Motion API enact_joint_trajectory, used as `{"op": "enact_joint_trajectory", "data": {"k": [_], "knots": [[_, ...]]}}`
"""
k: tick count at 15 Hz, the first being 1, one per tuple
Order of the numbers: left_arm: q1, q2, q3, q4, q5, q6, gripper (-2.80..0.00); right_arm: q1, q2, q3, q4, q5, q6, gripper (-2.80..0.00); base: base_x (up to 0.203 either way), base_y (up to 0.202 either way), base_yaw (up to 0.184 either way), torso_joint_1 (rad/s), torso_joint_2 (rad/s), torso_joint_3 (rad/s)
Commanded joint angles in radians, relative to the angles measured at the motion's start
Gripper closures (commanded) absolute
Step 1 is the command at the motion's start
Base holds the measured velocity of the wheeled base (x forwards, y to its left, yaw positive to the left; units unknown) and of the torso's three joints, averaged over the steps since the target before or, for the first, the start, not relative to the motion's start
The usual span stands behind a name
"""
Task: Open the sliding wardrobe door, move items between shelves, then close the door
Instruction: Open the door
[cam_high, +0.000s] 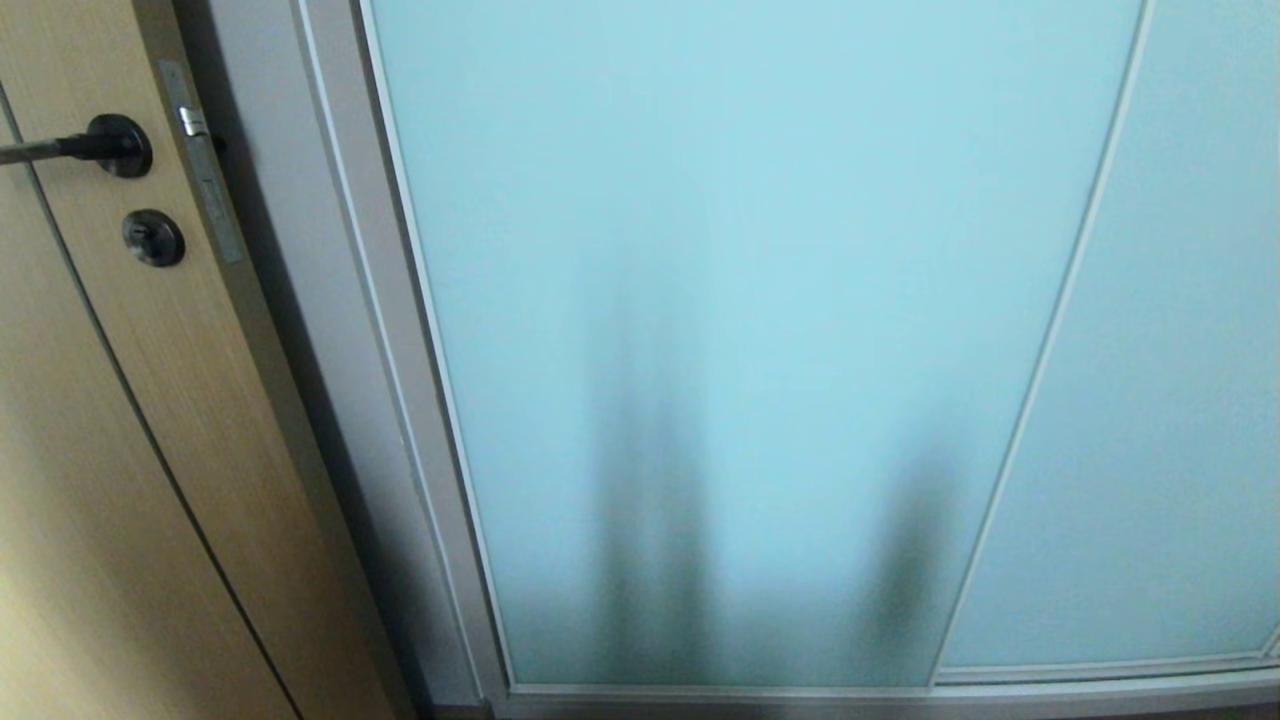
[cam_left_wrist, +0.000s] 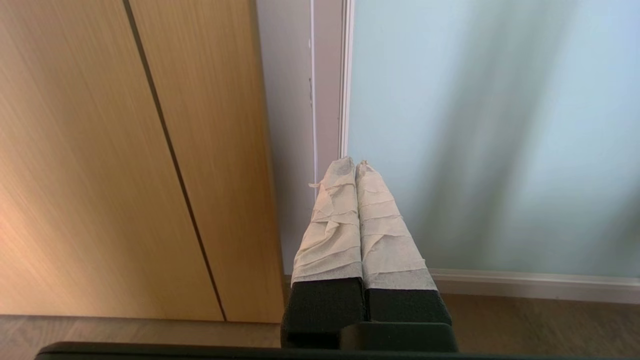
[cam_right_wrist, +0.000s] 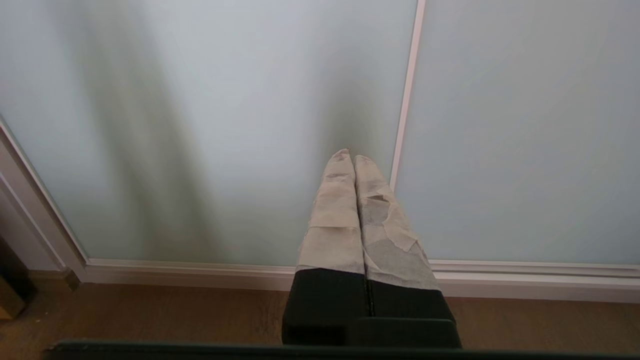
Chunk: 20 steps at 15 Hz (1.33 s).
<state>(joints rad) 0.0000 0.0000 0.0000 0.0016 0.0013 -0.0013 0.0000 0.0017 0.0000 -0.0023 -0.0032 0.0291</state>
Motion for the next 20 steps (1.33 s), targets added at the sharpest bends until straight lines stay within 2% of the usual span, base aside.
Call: {"op": "enact_joint_trajectory", "data": {"k": [1, 20], "knots": [[0.000, 0.000, 0.002, 0.000, 0.000, 0.000, 0.00, 0.000, 0.001, 0.000, -0.001, 0.000, 0.000, 0.00, 0.000, 0.000, 0.000, 0.000, 0.00, 0.000], [0.000, 0.000, 0.000, 0.003, 0.002, 0.004, 0.00, 0.000, 0.001, 0.000, 0.000, 0.000, 0.000, 0.00, 0.000, 0.000, 0.000, 0.000, 0.00, 0.000]]}}
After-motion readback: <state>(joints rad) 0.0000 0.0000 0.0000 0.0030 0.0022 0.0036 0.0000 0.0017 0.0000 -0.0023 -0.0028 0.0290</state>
